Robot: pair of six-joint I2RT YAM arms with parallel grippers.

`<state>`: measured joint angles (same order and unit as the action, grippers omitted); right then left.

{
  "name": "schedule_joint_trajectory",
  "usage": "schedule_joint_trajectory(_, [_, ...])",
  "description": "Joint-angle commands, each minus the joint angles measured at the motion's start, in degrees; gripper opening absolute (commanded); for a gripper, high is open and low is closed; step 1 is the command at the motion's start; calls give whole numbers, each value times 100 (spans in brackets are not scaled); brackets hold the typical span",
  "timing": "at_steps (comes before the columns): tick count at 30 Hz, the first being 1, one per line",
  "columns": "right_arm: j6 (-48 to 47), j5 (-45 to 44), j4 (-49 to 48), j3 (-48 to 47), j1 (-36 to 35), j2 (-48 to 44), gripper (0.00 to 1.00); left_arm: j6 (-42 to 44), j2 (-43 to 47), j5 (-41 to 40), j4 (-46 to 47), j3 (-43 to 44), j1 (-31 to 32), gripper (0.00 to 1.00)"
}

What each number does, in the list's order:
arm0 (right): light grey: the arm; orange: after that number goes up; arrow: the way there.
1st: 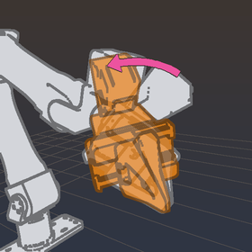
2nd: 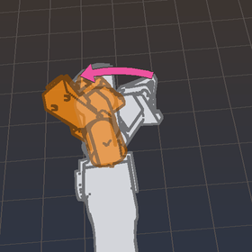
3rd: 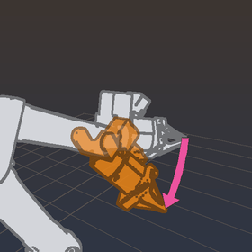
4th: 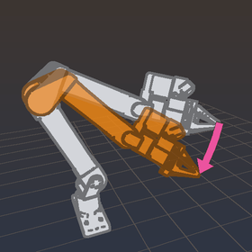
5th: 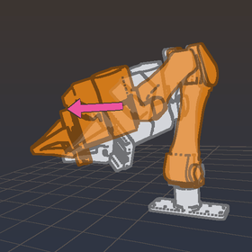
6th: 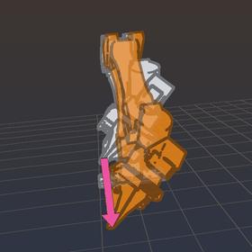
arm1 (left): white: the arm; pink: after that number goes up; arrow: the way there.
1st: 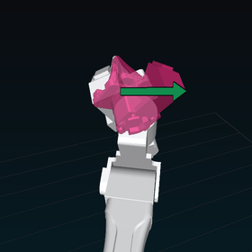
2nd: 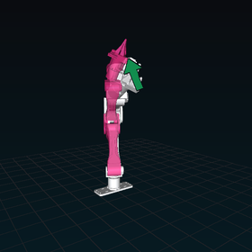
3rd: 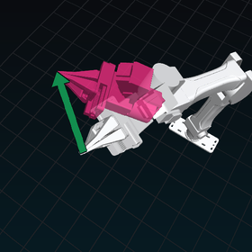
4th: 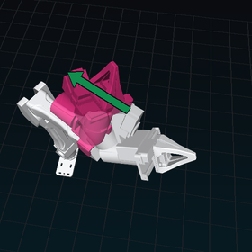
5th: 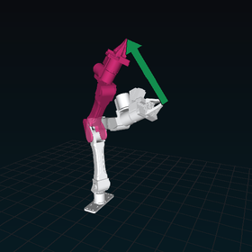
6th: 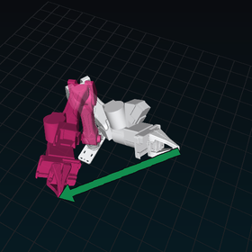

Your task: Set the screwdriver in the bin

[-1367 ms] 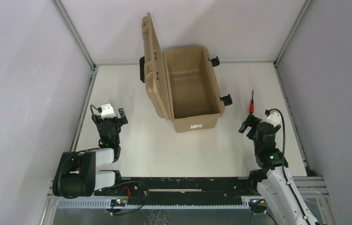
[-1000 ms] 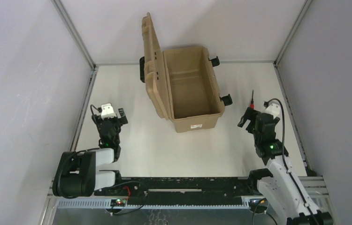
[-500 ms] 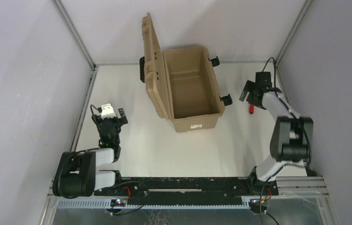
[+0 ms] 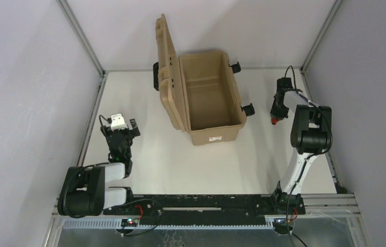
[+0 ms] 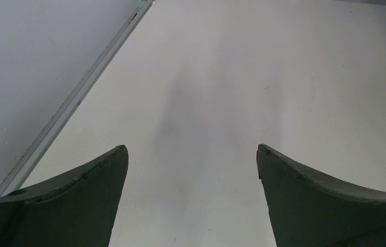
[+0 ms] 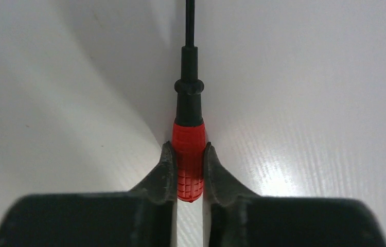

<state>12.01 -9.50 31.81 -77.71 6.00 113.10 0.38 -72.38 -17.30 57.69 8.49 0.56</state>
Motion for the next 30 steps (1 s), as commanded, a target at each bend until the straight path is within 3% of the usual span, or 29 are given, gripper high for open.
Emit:
schedule_joint_trajectory(1, [-263,-37,497,-294,167,41,0,-3,13,56,295,251,-38,100])
schedule_joint_trajectory(11, [-723,204,1765,-1976,41,-1332,0,-3,18,55,295,253,-38,100])
schedule_joint_trajectory(20, [-466,495,3202,-4171,-1012,-1437,0,-3,18,52,295,252,-38,100])
schedule_joint_trajectory(27, [-163,1858,2833,-4756,-2395,-968,1,-3,13,60,295,254,-38,100])
schedule_joint_trajectory(30, [-20,1964,2508,-4849,-2839,-589,1,-3,14,62,295,250,-38,100])
